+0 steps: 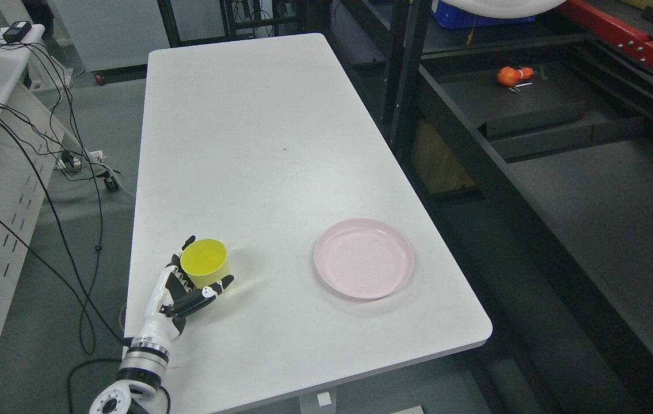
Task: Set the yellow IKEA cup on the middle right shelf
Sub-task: 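Close the left hand around the yellow cup and lift it, then hold the yellow cup in the left hand while turning toward the shelf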
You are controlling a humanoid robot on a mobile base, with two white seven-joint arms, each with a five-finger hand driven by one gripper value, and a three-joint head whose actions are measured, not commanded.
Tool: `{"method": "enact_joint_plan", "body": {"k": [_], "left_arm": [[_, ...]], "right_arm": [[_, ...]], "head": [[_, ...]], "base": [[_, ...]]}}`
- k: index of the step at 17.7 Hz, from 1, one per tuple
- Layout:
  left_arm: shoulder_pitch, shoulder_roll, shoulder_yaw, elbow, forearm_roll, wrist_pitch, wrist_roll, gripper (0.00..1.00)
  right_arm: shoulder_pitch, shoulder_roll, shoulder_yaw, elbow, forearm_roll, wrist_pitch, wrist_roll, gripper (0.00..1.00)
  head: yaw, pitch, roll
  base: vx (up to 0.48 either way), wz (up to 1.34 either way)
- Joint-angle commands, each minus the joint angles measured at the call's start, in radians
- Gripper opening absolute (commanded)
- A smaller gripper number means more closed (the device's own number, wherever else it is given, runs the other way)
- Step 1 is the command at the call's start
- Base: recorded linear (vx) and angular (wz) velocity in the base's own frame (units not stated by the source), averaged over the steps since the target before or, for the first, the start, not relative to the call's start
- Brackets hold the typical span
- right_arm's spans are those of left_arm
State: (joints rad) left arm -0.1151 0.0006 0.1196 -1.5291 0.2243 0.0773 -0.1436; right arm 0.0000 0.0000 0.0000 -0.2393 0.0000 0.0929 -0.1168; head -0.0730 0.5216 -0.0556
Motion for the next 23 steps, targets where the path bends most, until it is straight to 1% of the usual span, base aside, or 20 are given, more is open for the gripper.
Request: {"method": "enact_joint_plan", "body": {"k": [1, 3, 6, 8, 10, 11, 12, 15, 18, 23], "left_arm": [[-0.005, 0.017, -0.058, 0.024, -0.029, -0.004, -0.001, 0.94], [-0.008, 0.017, -0.058, 0.032, -0.029, -0.004, -0.001, 0.86], [-0.008, 0.017, -0.043, 0.034, -0.026, -0.013, -0.001, 0.62], [0.000, 0.017, -0.019, 0.034, -0.017, -0.060, -0.001, 0.40], [0.023, 0.017, -0.002, 0.038, 0.030, -0.164, 0.001, 0.13], [0.037, 0.017, 0.000, 0.037, 0.062, -0.203, 0.001, 0.02], [0.063, 0.017, 0.005, 0.023, 0.087, -0.240, 0.001, 0.00], [0.123, 0.017, 0.031, -0.052, 0.096, -0.254, 0.001, 0.00], [0.190, 0.017, 0.028, -0.121, 0.099, -0.309, -0.001, 0.00], [0.250, 0.032, 0.028, -0.152, 0.099, -0.361, -0.001, 0.00]], "right_arm": [[0.014, -0.017, 0.017, 0.000, -0.025, 0.001, 0.000, 0.99], [0.014, -0.017, 0.017, 0.000, -0.025, 0.001, 0.000, 0.99], [0.014, -0.017, 0.017, 0.000, -0.025, 0.001, 0.000, 0.99], [0.014, -0.017, 0.017, 0.000, -0.025, 0.001, 0.000, 1.00], [0.014, -0.017, 0.017, -0.001, -0.025, 0.001, 0.000, 0.99], [0.014, -0.017, 0.017, 0.000, -0.025, 0.001, 0.000, 0.99], [0.014, -0.017, 0.017, 0.000, -0.025, 0.001, 0.000, 0.99], [0.014, -0.017, 0.017, 0.000, -0.025, 0.001, 0.000, 0.99], [0.012, -0.017, 0.017, 0.000, -0.025, 0.001, 0.000, 0.99], [0.014, -0.017, 0.017, 0.000, -0.025, 0.001, 0.000, 0.99]], "head": [[0.0000, 0.000, 0.000], [0.0000, 0.000, 0.000], [0.0000, 0.000, 0.000], [0.0000, 0.000, 0.000], [0.0000, 0.000, 0.000], [0.0000, 0.000, 0.000], [0.0000, 0.000, 0.000], [0.0000, 0.000, 0.000], [0.0000, 0.000, 0.000], [0.0000, 0.000, 0.000]], "base": [[0.000, 0.00], [0.000, 0.00], [0.000, 0.00], [0.000, 0.00], [0.000, 0.00], [0.000, 0.00], [0.000, 0.00], [0.000, 0.00], [0.000, 0.00], [0.000, 0.00]]}}
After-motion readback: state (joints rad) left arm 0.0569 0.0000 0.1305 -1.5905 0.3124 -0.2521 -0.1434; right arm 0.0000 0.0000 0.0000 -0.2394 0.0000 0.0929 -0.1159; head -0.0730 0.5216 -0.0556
